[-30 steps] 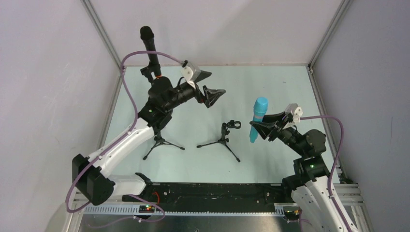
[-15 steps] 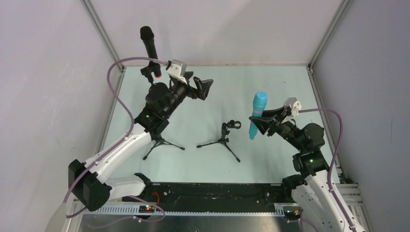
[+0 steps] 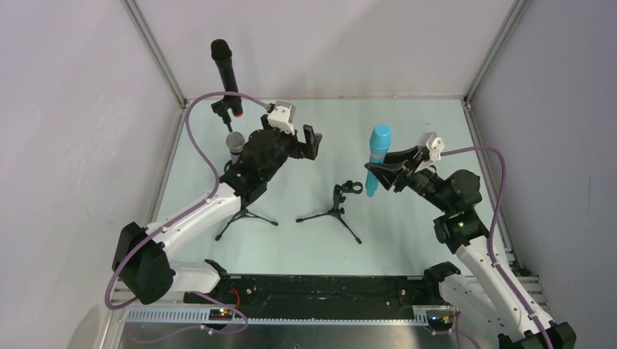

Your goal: Attach the microphones to the stand

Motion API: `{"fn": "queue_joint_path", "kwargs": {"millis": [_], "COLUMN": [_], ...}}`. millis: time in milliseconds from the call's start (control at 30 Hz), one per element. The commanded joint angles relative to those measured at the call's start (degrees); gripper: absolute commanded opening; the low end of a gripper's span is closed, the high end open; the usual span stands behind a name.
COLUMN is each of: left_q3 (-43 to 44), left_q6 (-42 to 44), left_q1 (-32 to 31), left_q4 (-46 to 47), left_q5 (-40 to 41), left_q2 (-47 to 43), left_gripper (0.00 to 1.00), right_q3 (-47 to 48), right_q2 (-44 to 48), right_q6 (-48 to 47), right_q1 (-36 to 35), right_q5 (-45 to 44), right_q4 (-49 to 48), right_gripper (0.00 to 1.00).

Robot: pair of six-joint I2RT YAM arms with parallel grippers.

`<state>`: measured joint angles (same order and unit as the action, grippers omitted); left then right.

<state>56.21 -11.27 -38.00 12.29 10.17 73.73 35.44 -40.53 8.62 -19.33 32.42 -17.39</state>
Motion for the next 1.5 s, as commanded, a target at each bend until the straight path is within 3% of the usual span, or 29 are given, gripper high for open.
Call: {"fn": "queue_joint_path", "kwargs": {"millis": [0, 367, 700, 1467], "left_q3": [-0.08, -0.89, -1.08, -0.70], "left_q6": [2.40, 10.15, 11.11, 9.24], "left_q1": [-1.95, -4.67, -4.71, -4.79], "left_q4": [1.56, 1.68, 1.67, 1.65], "left_q5": [2.26, 0.20, 0.48, -2.65], "left_q2": [0.92, 3.11, 4.15, 5.94], "left_gripper": [1.00, 1.00, 1.00, 1.00], "right_q3": [5.29, 12.70, 14.13, 5.05], "right_q2": [-1.62, -7.52, -8.77, -7.84], "right_q6": [-2.24, -4.90, -8.28, -6.68], "right_q1": [-1.50, -4.42, -7.76, -10.11], "right_q5": [0.90, 1.06, 0.60, -3.08], "right_q4": [-9.55, -16.68, -13.16, -11.75], "right_gripper": [0.00, 0.00, 0.00, 0.00]}}
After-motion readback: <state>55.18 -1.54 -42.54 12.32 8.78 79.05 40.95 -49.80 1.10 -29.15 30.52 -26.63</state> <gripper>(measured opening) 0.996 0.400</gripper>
